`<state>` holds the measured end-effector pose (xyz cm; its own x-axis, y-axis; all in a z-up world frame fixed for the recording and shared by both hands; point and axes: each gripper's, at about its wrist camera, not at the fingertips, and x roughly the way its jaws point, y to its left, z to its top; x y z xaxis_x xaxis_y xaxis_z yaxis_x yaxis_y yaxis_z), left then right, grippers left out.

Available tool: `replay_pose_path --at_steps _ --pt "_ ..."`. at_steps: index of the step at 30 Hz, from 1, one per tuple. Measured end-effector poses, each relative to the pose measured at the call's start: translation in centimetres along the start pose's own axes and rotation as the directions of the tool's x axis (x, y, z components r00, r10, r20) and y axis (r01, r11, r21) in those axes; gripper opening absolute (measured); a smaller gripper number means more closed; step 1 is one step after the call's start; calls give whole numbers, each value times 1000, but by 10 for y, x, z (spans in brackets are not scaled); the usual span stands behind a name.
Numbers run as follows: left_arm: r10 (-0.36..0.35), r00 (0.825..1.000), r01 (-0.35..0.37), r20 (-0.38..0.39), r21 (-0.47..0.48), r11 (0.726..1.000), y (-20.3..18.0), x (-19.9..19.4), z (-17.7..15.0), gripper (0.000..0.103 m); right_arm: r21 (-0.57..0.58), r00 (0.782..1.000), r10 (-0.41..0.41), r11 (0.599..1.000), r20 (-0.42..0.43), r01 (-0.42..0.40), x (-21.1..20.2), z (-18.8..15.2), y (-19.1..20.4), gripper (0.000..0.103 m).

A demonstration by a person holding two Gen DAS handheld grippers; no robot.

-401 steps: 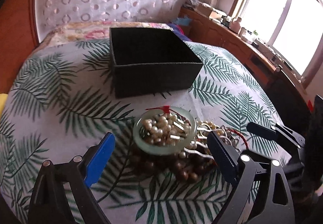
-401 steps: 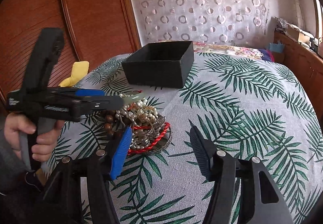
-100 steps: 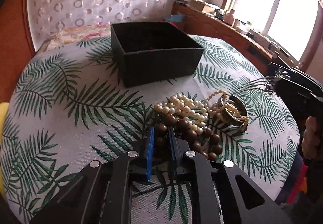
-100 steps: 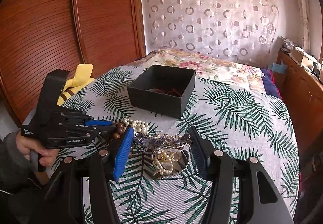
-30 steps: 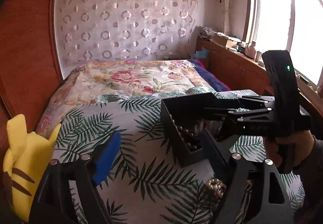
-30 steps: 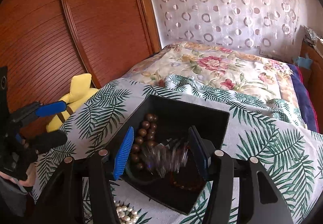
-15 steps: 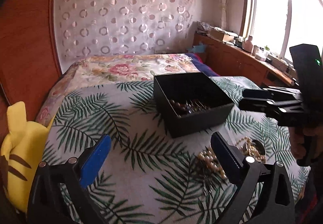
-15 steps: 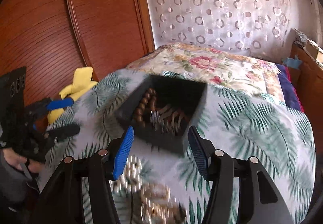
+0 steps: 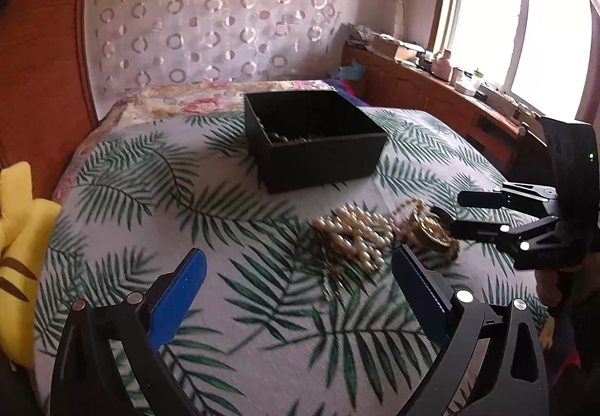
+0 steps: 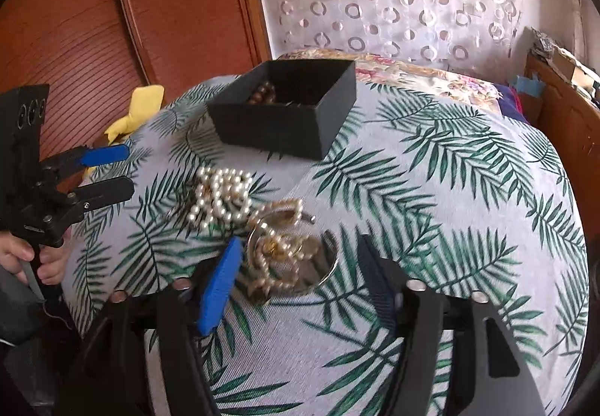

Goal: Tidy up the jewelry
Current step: 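Move the right tool to the pile and grasp the gold bangle with pearls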

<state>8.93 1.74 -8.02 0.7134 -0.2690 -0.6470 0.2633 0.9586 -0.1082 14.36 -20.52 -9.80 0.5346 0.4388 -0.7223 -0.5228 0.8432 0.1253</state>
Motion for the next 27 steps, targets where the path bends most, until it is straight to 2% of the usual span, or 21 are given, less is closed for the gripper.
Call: replay_pose_path --at_steps 9,12,17,23,27 --pt "-6 1000 6 -20 14 1000 -8 3 -7 95 -52 994 -92 995 -62 89 21 1 13 69" --pt "-5 1000 5 -23 15 1000 -9 3 -8 95 -74 992 -102 993 -73 96 23 -1 15 60" --pt "-5 1000 5 -20 20 1000 -9 1 -9 95 -59 996 -51 997 -72 47 17 -3 13 60" --pt "-4 1000 5 -21 20 1000 -9 0 -8 95 -14 997 53 998 -58 -54 -2 -1 15 60" --pt "-5 1000 5 -21 19 1000 -9 0 -8 95 -26 996 67 997 -62 -69 -8 -2 23 60"
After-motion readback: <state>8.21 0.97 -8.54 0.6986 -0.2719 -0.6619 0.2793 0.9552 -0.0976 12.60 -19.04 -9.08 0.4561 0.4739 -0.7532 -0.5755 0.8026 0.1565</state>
